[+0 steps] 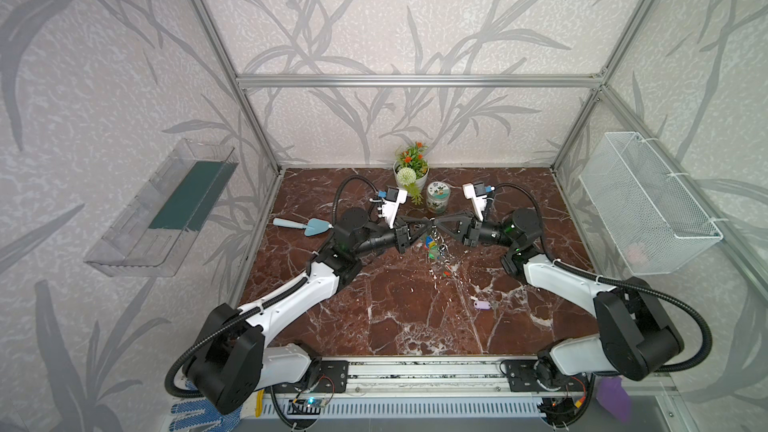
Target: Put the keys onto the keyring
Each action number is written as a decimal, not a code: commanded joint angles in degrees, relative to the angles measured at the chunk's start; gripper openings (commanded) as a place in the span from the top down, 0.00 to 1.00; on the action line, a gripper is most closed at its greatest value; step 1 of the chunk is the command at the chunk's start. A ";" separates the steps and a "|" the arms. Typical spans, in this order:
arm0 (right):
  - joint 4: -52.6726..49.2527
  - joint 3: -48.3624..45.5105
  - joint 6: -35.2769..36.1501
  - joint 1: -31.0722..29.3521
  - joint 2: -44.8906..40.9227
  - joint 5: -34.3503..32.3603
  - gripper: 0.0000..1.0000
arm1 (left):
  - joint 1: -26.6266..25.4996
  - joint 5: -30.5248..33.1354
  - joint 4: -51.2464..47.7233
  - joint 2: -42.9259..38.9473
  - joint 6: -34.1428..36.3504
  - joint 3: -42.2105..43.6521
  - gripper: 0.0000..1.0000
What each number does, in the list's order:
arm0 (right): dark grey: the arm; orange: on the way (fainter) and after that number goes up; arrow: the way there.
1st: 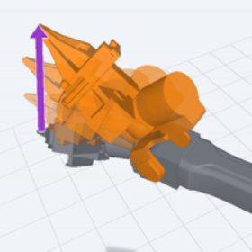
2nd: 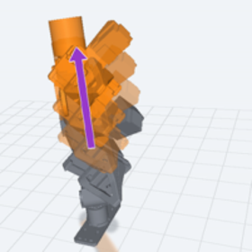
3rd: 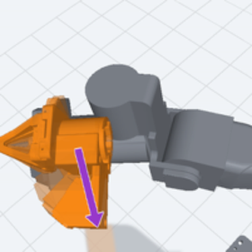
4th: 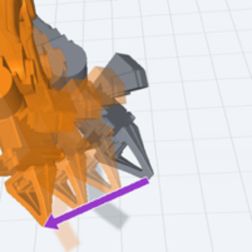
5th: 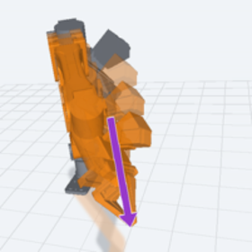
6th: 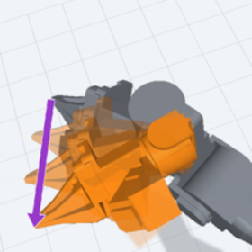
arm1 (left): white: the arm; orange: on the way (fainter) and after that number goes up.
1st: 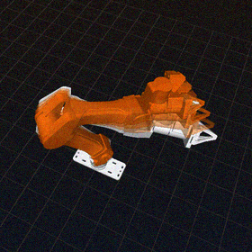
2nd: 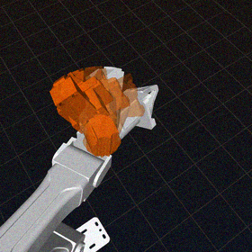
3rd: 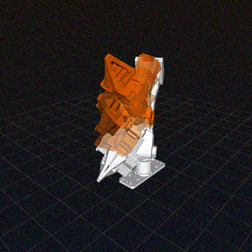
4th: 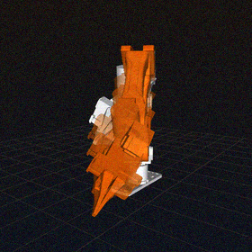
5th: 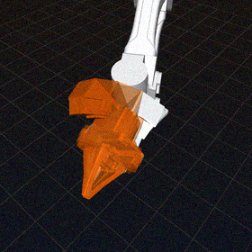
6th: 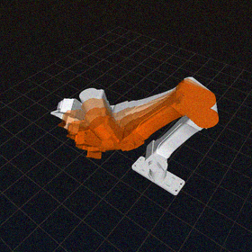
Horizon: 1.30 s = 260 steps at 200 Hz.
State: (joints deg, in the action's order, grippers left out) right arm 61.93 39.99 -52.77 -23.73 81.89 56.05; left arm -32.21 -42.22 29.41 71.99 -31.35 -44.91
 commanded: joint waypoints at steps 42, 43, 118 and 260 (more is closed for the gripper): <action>9.00 0.01 -5.80 3.86 -1.73 2.90 0.58 | -0.27 -2.91 -24.74 -5.52 17.10 -8.67 1.00; 8.64 0.01 -5.56 3.86 -1.86 2.95 0.58 | -0.25 -2.93 -24.97 -5.53 17.24 -8.82 1.00; -4.01 -0.03 4.34 1.42 -5.43 4.75 0.53 | -0.29 -9.86 -37.91 -2.76 22.87 -17.32 1.00; -2.38 -1.66 4.23 -2.09 -2.48 6.61 0.68 | -0.18 -9.99 -39.92 -0.17 24.28 -21.10 1.00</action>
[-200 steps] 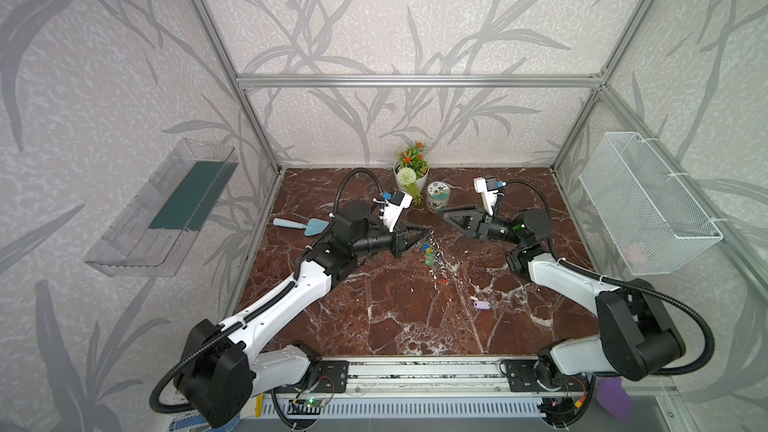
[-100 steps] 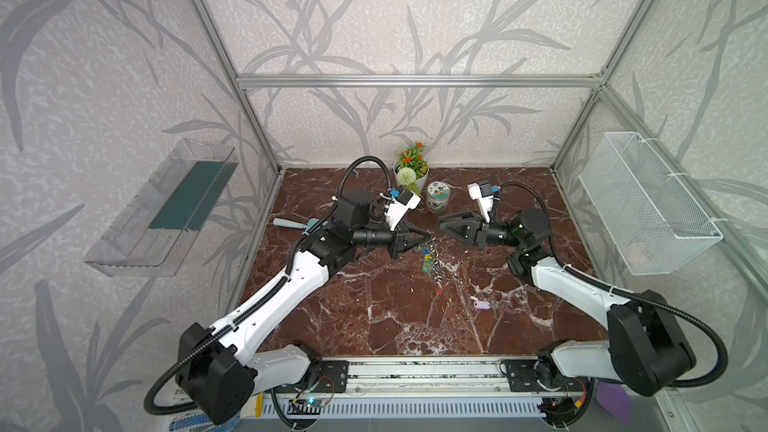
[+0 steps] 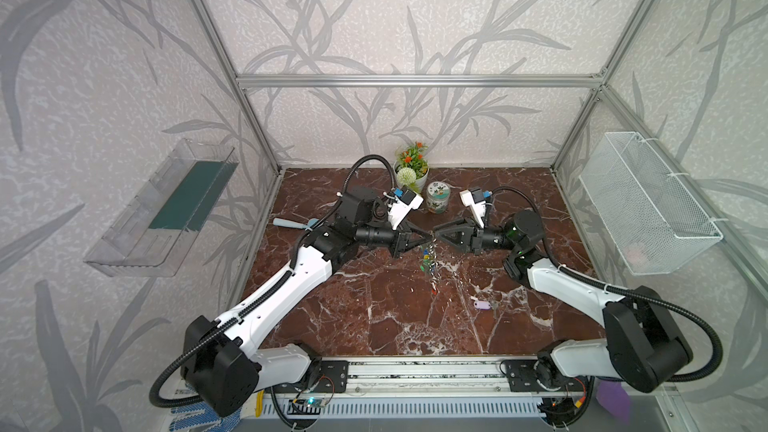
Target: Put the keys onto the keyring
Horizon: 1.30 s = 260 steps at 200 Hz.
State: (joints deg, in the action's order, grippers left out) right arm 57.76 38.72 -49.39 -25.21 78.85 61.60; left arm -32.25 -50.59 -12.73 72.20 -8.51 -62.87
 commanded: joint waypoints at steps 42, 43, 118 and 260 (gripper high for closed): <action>1.04 -0.64 1.55 -0.86 0.78 0.80 0.78 | -0.09 -1.71 2.21 0.13 1.70 -3.49 1.00; 1.04 -0.65 1.56 -0.87 0.74 0.75 0.78 | -0.05 -1.71 2.20 0.13 1.68 -3.49 1.00; 0.67 -0.15 1.66 -0.86 1.58 0.45 0.96 | 0.98 -1.71 1.64 0.22 1.95 -3.49 1.00; 4.47 0.41 -1.15 -0.86 1.18 -3.10 1.00 | 7.82 5.29 34.39 -10.08 -29.27 19.01 0.55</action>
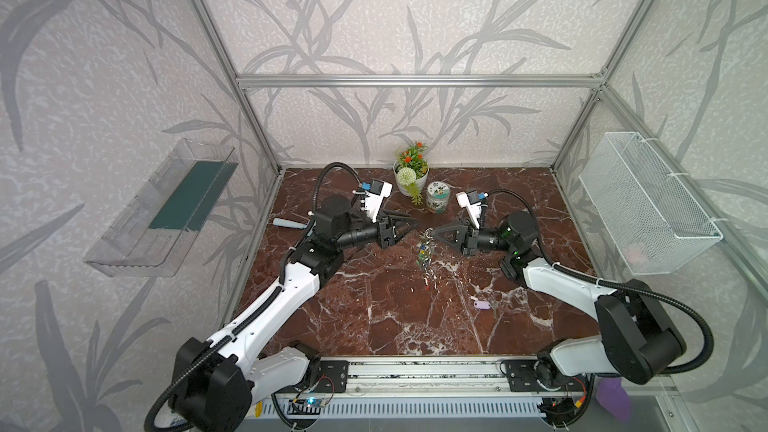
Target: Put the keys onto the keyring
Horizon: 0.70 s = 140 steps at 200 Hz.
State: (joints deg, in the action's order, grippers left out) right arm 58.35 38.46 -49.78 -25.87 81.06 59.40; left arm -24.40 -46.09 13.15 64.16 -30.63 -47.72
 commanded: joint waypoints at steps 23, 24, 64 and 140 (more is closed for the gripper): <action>4.38 0.78 -1.19 -0.24 -1.09 -1.12 1.00 | -0.58 0.83 13.99 -2.98 -9.37 7.68 0.55; 4.40 0.76 -1.24 -0.24 -1.08 -1.08 1.00 | -0.66 0.91 14.31 -2.99 -9.36 7.75 0.55; 5.67 1.09 -2.44 -0.24 -0.68 -1.24 1.00 | -4.01 2.05 19.71 -0.42 -10.86 8.52 0.62; 6.43 0.83 -3.13 -0.22 -0.60 -1.21 1.00 | -6.74 2.32 21.92 2.41 -11.38 8.62 0.67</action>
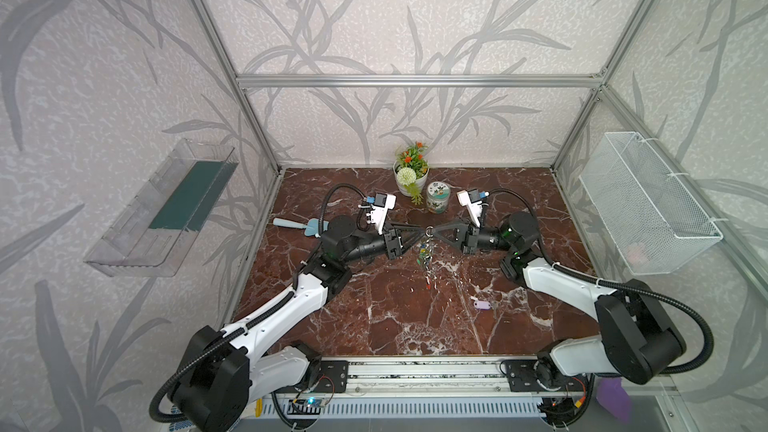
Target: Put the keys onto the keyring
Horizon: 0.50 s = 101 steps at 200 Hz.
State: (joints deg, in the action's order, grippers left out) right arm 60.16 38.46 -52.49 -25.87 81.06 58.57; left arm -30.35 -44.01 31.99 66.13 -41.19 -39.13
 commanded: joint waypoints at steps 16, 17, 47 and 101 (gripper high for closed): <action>4.87 0.82 -0.59 -0.20 -0.60 -0.37 1.00 | -1.04 0.17 3.23 0.92 -0.73 -0.10 0.69; 4.88 0.82 -0.64 -0.22 -0.57 -0.38 1.00 | -1.12 0.12 3.25 0.97 -0.73 -0.12 0.69; 5.06 0.86 -0.77 -0.19 -0.55 -0.37 1.00 | -1.30 0.87 2.86 1.37 -0.56 -0.15 0.72; 5.71 0.91 -1.21 -0.23 -0.11 -0.46 1.00 | -2.06 0.46 3.05 2.39 -0.56 -0.40 0.80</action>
State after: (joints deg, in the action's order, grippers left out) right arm 60.34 38.46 -53.15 -25.89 81.08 58.52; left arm -31.86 -43.42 33.10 67.79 -41.21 -39.13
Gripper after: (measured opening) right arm 0.050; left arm 0.214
